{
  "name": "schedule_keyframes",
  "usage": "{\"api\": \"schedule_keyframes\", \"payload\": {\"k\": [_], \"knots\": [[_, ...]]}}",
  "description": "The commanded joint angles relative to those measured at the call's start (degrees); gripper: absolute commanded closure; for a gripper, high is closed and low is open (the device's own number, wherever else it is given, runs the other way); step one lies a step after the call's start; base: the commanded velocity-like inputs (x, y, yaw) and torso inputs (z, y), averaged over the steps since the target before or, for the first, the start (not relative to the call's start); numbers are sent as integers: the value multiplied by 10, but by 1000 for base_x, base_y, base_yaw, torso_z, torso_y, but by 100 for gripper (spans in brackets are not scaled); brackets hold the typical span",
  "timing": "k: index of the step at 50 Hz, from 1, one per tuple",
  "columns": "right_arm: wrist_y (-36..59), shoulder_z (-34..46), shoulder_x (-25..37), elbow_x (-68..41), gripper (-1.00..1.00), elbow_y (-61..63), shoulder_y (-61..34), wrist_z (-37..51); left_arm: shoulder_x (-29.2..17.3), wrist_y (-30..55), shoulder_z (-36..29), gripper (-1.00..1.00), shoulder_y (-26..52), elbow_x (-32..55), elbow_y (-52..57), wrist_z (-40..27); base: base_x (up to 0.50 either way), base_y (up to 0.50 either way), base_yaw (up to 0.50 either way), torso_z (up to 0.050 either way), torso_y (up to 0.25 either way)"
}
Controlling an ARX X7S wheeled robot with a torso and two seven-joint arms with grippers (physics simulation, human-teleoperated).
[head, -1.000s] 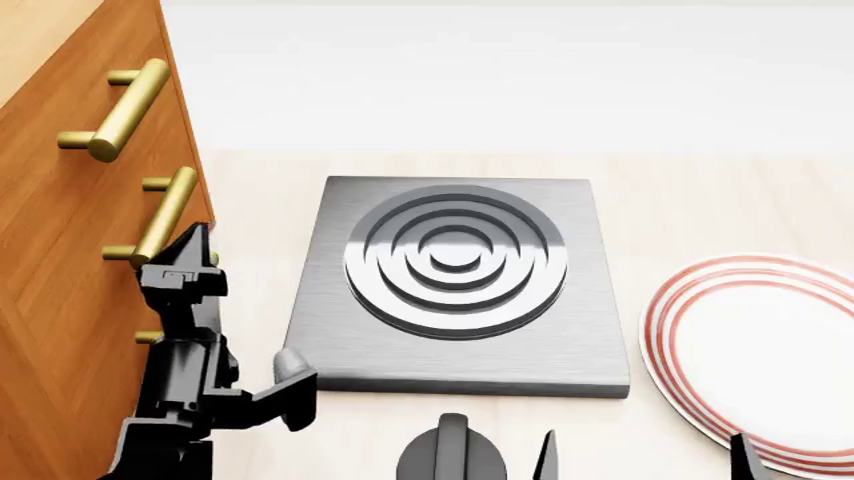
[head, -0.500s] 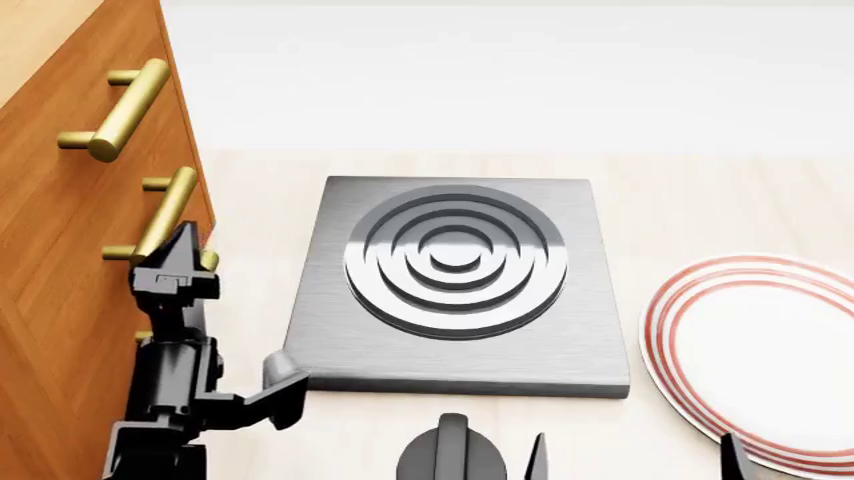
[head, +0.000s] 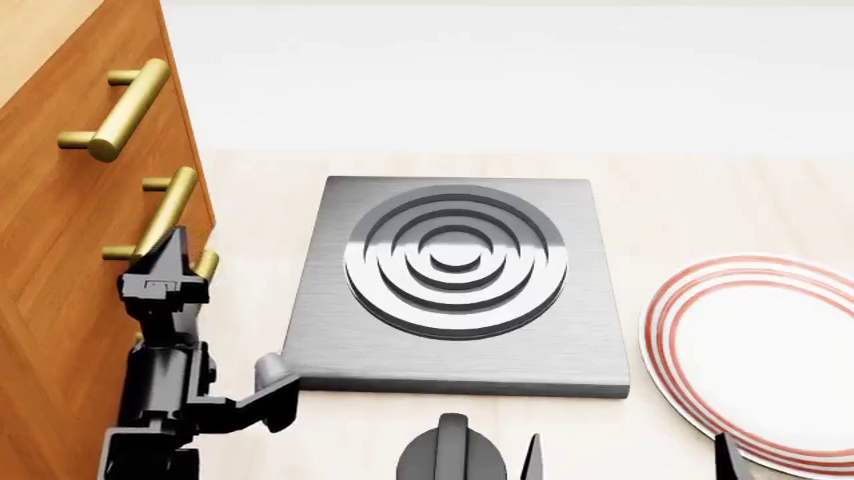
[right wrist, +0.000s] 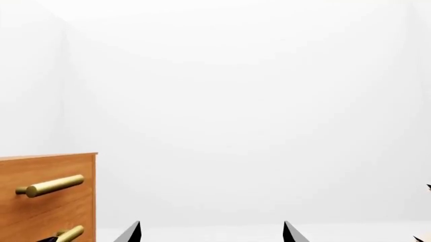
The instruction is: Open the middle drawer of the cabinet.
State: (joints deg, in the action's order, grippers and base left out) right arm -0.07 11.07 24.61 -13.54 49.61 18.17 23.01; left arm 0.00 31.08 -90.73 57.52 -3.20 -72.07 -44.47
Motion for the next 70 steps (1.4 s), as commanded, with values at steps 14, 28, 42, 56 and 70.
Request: {"api": "schedule_keyframes", "payload": {"k": [14, 28, 42, 56, 70], "knots": [[1, 7, 4, 2, -100, -3, -3, 3, 0, 5, -4, -100, 1, 1, -25, -9, 0, 0, 0, 0, 0], [4, 14, 6, 4, -100, -7, -7, 4, 0, 13, -8, -100, 2, 14, -29, -15, 0, 0, 0, 0, 0], [5, 17, 7, 4, -100, -11, -10, 7, 0, 14, -13, -100, -1, 26, -29, -21, 0, 0, 0, 0, 0], [2, 18, 9, 5, -100, -11, -8, 10, -1, 10, -17, 100, -4, 28, -29, -28, 0, 0, 0, 0, 0], [2, 18, 11, 3, -100, -10, -9, 12, 0, 1, -13, 100, -8, 27, -29, -34, 0, 0, 0, 0, 0]]}}
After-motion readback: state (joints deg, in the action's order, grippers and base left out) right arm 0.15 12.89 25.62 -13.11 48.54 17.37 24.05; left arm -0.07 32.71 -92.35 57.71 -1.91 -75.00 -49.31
